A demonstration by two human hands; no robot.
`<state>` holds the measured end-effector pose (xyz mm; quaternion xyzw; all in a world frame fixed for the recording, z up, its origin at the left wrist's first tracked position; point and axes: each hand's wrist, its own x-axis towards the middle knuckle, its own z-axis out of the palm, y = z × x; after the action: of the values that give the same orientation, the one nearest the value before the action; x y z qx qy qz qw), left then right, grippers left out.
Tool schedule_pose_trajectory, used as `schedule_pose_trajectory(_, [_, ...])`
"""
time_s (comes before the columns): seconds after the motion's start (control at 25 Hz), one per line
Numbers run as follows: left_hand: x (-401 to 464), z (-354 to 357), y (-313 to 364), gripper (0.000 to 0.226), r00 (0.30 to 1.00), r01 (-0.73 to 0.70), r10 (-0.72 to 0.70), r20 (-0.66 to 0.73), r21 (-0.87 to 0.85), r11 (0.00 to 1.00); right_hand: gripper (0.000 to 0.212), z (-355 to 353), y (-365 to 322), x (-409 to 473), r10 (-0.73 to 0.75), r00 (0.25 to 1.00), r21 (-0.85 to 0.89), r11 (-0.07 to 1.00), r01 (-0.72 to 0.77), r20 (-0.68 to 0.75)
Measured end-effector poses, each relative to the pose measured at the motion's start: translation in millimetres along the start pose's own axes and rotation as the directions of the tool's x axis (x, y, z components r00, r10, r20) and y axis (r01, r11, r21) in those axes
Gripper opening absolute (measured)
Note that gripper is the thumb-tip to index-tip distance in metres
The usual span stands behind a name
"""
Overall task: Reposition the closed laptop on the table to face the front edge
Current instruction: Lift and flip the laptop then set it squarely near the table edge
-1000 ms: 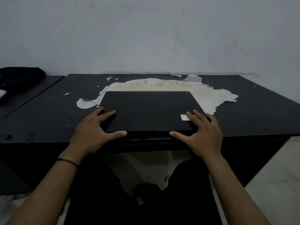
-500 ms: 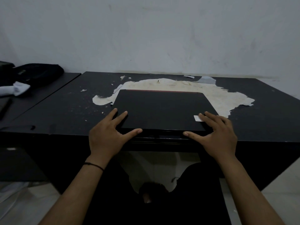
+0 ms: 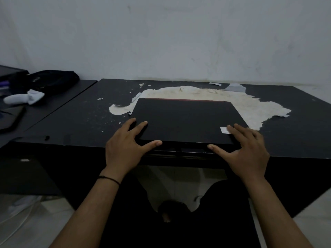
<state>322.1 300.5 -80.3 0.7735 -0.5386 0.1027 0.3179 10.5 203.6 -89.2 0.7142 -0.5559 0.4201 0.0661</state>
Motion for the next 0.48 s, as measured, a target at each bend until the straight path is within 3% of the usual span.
schedule_pose_trajectory(0.2, [-1.9,-2.1,-1.7,0.092,0.999,-0.033,0.033,0.0,-0.035,0.999,0.087,-2.1,-0.4,0.2,0.001,0.999,0.006,1.0,-0.001,0.044])
schedule_pose_trajectory(0.48, [37.1,-10.3,37.2,0.054,0.994,-0.104,0.102,-0.039,-0.051,0.993,0.053,-7.0,-3.4,3.0,0.051,0.994,0.096,0.994,-0.06,0.093])
